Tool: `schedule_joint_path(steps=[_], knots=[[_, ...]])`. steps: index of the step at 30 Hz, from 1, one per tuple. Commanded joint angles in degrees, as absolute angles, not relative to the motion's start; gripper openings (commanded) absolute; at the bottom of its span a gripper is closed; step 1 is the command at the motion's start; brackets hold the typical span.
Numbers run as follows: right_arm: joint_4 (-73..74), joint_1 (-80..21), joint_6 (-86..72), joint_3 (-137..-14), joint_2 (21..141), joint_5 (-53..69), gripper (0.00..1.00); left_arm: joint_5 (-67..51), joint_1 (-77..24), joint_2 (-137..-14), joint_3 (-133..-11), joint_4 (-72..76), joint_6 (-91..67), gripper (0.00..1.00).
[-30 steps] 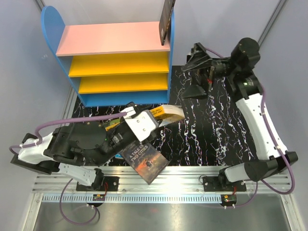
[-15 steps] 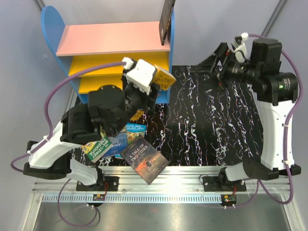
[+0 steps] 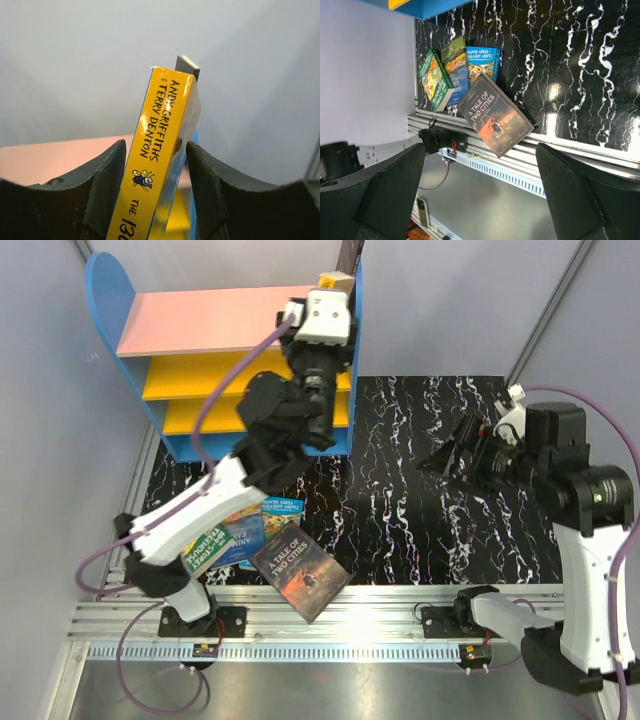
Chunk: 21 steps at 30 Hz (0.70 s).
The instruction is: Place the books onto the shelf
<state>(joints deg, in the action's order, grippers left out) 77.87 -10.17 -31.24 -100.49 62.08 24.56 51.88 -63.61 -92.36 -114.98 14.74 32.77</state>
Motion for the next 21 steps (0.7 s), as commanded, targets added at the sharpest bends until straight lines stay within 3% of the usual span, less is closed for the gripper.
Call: schedule_joint_path(steps=[1,4,6,15,21], knots=[[88.59,-10.37,-27.69,-98.01,58.63,23.47,1.0,44.57,-61.7,-100.7,-125.56,37.51,41.39,0.0],[88.68,-10.46,-27.68,-96.07,58.27,23.82,1.0,43.77,-58.72,-110.96,-141.78,36.74,44.64,0.0],[87.11,-10.46,-27.6,-94.75,58.71,22.95,1.0,41.41,-55.31,-112.93,-144.22,36.21,43.26,0.0],[83.15,-10.46,-28.12,-92.29,64.42,19.43,1.0,36.04,-47.81,-104.25,-139.4,30.96,29.45,0.0],[78.85,-10.46,-28.47,-88.86,67.23,19.69,1.0,31.12,-43.44,-94.13,-122.19,32.51,19.69,0.0]])
